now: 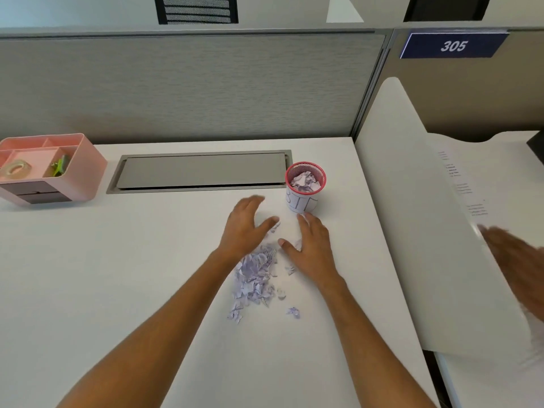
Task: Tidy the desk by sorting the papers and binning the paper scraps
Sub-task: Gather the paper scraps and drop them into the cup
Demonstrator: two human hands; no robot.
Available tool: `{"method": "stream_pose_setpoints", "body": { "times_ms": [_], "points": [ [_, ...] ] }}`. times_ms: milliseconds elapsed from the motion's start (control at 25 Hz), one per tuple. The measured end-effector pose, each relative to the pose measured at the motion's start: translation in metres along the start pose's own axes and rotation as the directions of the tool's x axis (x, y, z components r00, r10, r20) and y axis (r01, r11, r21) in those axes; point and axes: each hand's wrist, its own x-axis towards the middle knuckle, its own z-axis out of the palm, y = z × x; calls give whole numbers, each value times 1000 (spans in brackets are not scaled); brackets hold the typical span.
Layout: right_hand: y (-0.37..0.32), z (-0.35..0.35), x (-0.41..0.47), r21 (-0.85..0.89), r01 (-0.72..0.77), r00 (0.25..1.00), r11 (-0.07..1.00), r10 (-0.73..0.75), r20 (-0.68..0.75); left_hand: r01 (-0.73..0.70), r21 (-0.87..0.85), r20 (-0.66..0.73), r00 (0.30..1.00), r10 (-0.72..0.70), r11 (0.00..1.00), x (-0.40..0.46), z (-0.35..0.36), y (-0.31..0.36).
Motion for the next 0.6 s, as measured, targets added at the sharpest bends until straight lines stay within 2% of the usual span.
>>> {"method": "stream_pose_setpoints", "body": {
  "times_ms": [120,200,280,480,600],
  "points": [
    [-8,12,5,-66,88,992,994,-81,97,61,88,128,989,-72,994,-53,14,-38],
    [-20,21,3,-48,175,977,983,-167,136,-24,190,156,988,-6,981,-77,25,-49],
    [-32,31,-5,-47,278,949,959,-267,169,-83,211,159,986,49,974,-89,30,-52],
    [-33,29,-52,23,294,941,956,-293,169,-108,111,152,984,91,988,-118,26,-46],
    [-31,15,-94,95,212,950,973,-228,212,-143,-22,159,977,145,989,-150,24,-41]
  ]
}}
